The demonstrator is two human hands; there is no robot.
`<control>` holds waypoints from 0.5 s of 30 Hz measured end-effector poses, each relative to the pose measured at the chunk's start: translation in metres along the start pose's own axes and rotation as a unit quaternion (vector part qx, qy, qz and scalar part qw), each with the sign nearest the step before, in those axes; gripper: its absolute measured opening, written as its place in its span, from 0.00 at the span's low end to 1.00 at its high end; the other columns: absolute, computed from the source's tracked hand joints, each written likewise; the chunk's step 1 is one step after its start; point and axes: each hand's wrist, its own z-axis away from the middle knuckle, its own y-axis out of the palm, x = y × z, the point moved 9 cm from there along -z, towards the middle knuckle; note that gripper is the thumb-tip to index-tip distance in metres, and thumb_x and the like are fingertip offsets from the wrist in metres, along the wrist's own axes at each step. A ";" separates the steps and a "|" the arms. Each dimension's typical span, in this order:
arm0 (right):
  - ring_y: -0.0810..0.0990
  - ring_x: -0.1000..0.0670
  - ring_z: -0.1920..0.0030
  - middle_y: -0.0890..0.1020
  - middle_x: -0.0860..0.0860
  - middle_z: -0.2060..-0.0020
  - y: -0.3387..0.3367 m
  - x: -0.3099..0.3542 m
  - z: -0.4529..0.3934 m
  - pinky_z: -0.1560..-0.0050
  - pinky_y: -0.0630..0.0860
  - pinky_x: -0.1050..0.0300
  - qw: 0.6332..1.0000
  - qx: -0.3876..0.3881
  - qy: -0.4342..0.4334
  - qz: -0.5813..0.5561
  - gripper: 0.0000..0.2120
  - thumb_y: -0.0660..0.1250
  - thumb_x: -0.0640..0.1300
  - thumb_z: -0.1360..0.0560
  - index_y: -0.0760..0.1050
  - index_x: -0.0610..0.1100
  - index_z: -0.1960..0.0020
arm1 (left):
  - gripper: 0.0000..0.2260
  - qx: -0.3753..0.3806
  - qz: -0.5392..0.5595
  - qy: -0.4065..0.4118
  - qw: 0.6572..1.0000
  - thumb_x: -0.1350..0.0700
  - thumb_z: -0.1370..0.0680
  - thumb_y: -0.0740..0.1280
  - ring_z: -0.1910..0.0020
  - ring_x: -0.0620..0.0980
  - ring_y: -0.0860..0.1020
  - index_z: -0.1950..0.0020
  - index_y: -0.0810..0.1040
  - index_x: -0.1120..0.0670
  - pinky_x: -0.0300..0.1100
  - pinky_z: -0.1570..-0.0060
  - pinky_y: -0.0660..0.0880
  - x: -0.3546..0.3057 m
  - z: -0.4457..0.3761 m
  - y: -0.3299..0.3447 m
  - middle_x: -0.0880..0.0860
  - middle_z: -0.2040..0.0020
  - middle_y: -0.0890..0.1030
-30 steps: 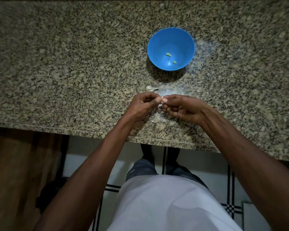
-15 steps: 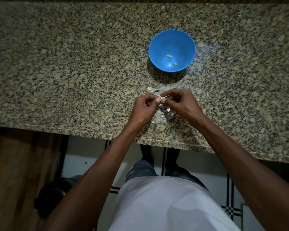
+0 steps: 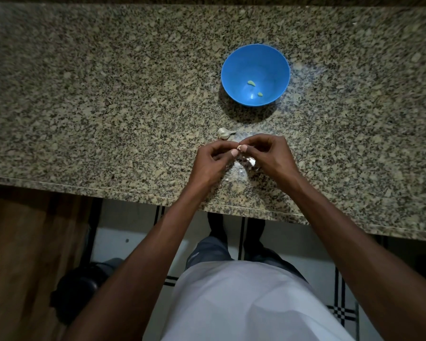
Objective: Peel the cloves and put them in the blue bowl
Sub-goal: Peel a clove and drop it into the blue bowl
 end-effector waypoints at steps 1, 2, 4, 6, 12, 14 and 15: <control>0.88 0.53 0.54 0.89 0.51 0.57 -0.001 -0.001 -0.001 0.57 0.79 0.58 1.000 -0.002 0.006 0.004 0.04 0.77 0.45 0.24 0.87 0.46 0.50 | 0.07 0.001 0.006 -0.004 1.000 0.60 0.22 0.75 0.45 0.47 0.85 0.44 0.86 0.57 0.43 0.45 0.82 0.001 0.000 0.001 0.50 0.47 0.87; 0.88 0.53 0.55 0.89 0.51 0.58 -0.002 -0.001 -0.001 0.59 0.79 0.58 1.000 -0.003 0.012 0.006 0.05 0.77 0.46 0.24 0.87 0.46 0.50 | 0.07 -0.001 0.010 -0.006 1.000 0.59 0.22 0.75 0.45 0.47 0.85 0.44 0.86 0.57 0.43 0.45 0.82 0.001 0.000 0.002 0.50 0.47 0.87; 0.88 0.53 0.56 0.89 0.51 0.58 -0.003 -0.002 -0.002 0.59 0.80 0.57 1.000 -0.002 0.018 0.013 0.06 0.78 0.47 0.25 0.87 0.45 0.51 | 0.09 -0.012 0.015 -0.003 1.000 0.57 0.23 0.77 0.47 0.47 0.86 0.45 0.86 0.58 0.43 0.47 0.83 0.000 0.000 0.001 0.51 0.49 0.87; 0.88 0.53 0.56 0.89 0.51 0.58 -0.004 -0.001 -0.002 0.57 0.82 0.55 0.999 0.001 0.017 0.031 0.07 0.78 0.47 0.25 0.87 0.44 0.50 | 0.08 -0.025 0.003 0.007 1.000 0.56 0.23 0.77 0.50 0.47 0.86 0.47 0.86 0.59 0.42 0.49 0.83 -0.003 -0.001 0.000 0.51 0.51 0.88; 0.87 0.45 0.53 0.89 0.48 0.56 -0.002 -0.005 -0.004 0.55 0.80 0.50 0.995 0.053 0.077 0.020 0.11 0.78 0.50 0.25 0.87 0.43 0.50 | 0.05 -0.012 -0.066 0.041 0.997 0.59 0.22 0.75 0.50 0.48 0.86 0.48 0.86 0.58 0.46 0.46 0.83 -0.009 -0.007 -0.004 0.51 0.53 0.87; 0.86 0.47 0.49 0.89 0.48 0.54 0.000 -0.013 -0.004 0.53 0.77 0.52 0.986 0.081 0.142 -0.018 0.10 0.79 0.47 0.26 0.88 0.42 0.49 | 0.05 -0.003 -0.076 0.056 0.996 0.61 0.23 0.75 0.50 0.48 0.86 0.48 0.86 0.59 0.44 0.47 0.83 -0.013 -0.009 -0.005 0.52 0.52 0.87; 0.85 0.48 0.50 0.89 0.48 0.54 0.001 -0.017 -0.004 0.54 0.76 0.54 0.977 0.094 0.182 -0.050 0.09 0.78 0.44 0.26 0.87 0.40 0.49 | 0.05 0.002 -0.079 0.064 0.995 0.61 0.23 0.75 0.50 0.48 0.86 0.48 0.86 0.60 0.44 0.46 0.83 -0.015 -0.009 -0.005 0.52 0.52 0.87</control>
